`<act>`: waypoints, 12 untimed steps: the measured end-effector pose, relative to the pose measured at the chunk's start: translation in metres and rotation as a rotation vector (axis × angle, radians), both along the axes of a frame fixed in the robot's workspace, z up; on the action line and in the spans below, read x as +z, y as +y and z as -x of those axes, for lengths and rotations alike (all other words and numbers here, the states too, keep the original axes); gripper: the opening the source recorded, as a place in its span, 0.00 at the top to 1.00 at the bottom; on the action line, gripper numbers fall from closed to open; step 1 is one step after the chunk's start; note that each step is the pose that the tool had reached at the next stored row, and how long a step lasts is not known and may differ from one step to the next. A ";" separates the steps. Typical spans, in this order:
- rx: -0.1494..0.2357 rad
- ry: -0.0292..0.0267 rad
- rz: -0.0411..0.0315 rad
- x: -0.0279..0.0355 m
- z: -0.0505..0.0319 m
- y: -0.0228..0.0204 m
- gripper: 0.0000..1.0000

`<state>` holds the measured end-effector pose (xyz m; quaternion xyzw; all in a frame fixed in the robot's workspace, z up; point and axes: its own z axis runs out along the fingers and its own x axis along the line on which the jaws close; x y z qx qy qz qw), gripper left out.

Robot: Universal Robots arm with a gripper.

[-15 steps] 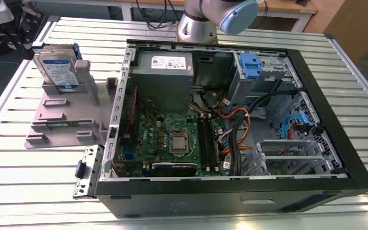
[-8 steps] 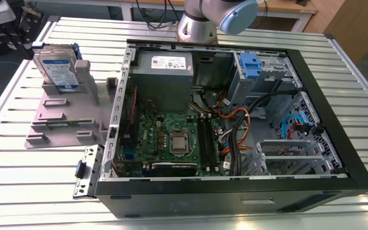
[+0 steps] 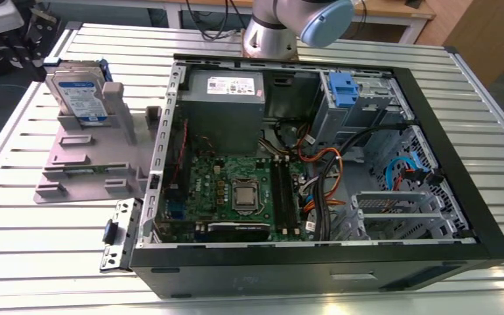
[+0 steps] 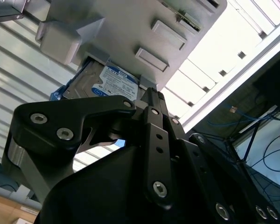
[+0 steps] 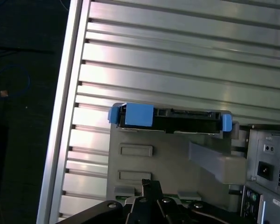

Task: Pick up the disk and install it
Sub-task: 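Pick up the disk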

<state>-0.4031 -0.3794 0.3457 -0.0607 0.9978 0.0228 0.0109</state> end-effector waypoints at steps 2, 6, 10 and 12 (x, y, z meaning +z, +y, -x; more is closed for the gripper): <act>0.007 0.0001 0.0001 0.0000 0.0000 0.0000 0.90; 0.019 0.0000 0.0004 0.0000 0.0000 0.0000 0.90; 0.032 0.0000 0.0007 0.0000 0.0000 0.0000 0.90; 0.038 0.0001 0.0007 0.0000 0.0000 0.0000 0.90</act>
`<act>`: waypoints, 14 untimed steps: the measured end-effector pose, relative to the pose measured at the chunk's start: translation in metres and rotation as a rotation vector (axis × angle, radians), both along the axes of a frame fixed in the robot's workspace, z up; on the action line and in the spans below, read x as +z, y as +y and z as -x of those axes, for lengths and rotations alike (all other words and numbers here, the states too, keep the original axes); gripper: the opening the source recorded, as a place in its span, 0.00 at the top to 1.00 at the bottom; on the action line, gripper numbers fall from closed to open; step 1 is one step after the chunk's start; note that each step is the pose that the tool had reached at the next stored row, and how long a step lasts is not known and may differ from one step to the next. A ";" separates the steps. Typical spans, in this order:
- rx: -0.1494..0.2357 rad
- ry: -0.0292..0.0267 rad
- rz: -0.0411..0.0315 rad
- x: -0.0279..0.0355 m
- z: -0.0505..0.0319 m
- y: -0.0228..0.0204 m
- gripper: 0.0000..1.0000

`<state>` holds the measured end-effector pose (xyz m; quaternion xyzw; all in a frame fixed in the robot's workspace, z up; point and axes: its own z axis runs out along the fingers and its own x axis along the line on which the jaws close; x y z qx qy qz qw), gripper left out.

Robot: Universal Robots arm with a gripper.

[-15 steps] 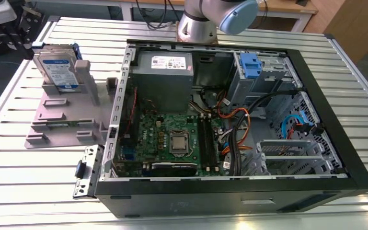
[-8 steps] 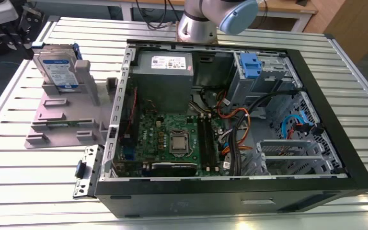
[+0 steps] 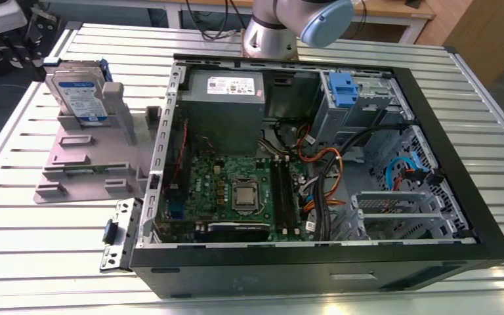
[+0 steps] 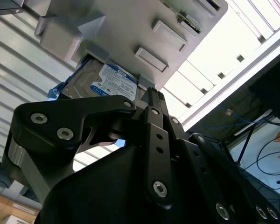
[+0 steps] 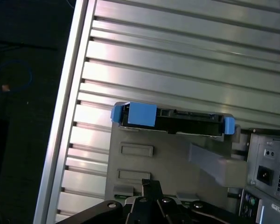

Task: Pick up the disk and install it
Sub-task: 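Pick up the disk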

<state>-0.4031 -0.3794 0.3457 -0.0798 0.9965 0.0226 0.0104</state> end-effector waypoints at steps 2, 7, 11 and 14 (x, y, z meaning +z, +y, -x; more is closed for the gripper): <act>0.006 0.0000 0.0001 0.0000 0.0000 0.0000 0.90; 0.024 0.0000 0.0002 0.0000 0.0000 0.0000 0.90; 0.039 0.0000 0.0006 0.0000 0.0000 0.0000 0.90; 0.050 0.0000 0.0008 0.0000 0.0000 0.0000 0.90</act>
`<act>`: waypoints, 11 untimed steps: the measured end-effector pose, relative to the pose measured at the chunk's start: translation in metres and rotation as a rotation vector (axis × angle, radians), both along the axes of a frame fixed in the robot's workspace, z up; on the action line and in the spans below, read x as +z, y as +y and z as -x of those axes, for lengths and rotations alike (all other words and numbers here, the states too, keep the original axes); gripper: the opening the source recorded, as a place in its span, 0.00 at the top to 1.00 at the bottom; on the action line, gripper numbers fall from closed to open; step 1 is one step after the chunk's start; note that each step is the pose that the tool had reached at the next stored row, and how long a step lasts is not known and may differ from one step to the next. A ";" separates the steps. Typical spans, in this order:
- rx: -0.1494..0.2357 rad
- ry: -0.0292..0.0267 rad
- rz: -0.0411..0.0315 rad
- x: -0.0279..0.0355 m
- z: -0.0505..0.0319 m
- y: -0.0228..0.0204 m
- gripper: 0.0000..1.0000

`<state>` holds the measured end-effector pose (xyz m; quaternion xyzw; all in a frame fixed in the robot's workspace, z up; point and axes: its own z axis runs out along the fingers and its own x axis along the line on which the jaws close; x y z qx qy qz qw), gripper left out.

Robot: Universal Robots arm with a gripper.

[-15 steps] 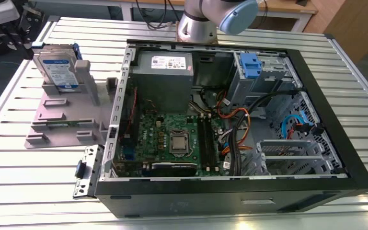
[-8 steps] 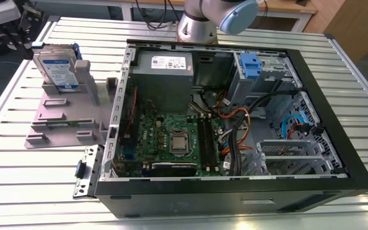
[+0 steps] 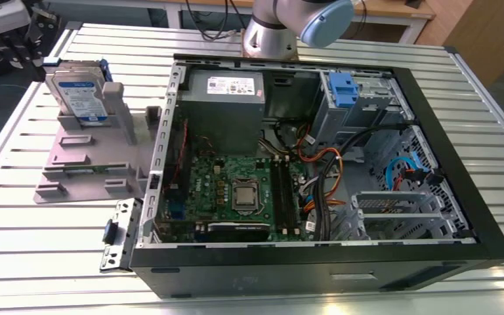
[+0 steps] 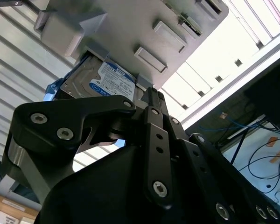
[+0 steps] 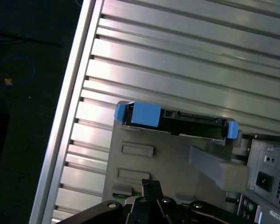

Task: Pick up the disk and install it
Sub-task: 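Pick up the disk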

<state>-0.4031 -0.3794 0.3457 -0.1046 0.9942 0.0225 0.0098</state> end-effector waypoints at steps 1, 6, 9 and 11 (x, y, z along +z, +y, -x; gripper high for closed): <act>0.004 0.0000 0.0001 0.0000 0.0000 0.0000 0.90; 0.022 0.0000 0.0005 0.0000 0.0000 0.0000 0.90; 0.033 0.0000 0.0007 0.0000 0.0000 0.0000 0.90; 0.040 0.0000 0.0009 0.0000 0.0000 0.0000 0.90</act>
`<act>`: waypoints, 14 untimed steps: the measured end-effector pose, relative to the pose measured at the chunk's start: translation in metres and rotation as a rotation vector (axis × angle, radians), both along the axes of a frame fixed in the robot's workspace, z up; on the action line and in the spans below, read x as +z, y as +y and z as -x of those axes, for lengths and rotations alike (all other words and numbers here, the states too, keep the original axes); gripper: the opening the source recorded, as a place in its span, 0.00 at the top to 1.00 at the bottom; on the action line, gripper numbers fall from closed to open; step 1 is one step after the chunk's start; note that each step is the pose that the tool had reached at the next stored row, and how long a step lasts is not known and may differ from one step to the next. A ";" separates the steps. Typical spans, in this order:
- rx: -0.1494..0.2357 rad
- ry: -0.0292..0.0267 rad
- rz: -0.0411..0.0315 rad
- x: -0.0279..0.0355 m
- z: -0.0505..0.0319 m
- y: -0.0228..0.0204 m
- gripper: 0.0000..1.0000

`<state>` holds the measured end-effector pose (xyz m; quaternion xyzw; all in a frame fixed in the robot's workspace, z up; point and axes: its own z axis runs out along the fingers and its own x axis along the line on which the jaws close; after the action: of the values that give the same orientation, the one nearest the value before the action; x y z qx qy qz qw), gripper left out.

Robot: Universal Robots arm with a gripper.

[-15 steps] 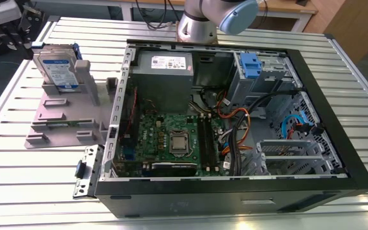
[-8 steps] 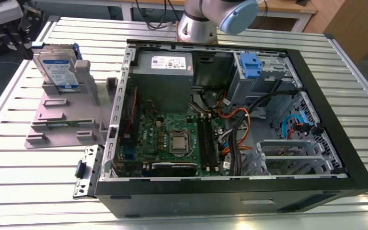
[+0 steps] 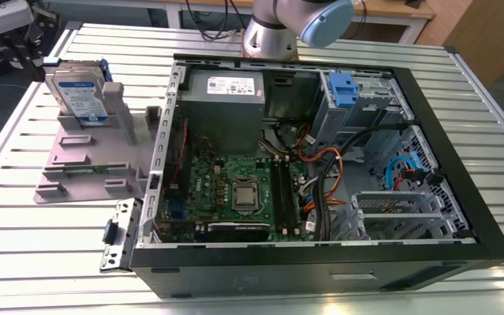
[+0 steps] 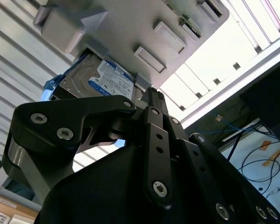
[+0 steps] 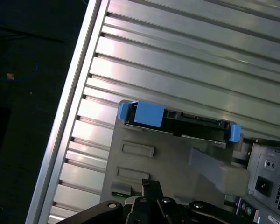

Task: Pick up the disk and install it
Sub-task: 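Pick up the disk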

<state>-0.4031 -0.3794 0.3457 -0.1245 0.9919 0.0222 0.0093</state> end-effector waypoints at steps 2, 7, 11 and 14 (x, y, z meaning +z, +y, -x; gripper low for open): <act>0.007 0.0000 0.0001 0.0000 0.0000 0.0000 0.90; 0.026 0.0000 0.0005 0.0000 0.0000 0.0000 0.90; 0.041 0.0000 0.0008 0.0000 0.0000 0.0000 0.90; 0.053 0.0000 0.0009 0.0000 0.0000 0.0000 0.90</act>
<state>-0.4031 -0.3794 0.3457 -0.1506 0.9883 0.0220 0.0087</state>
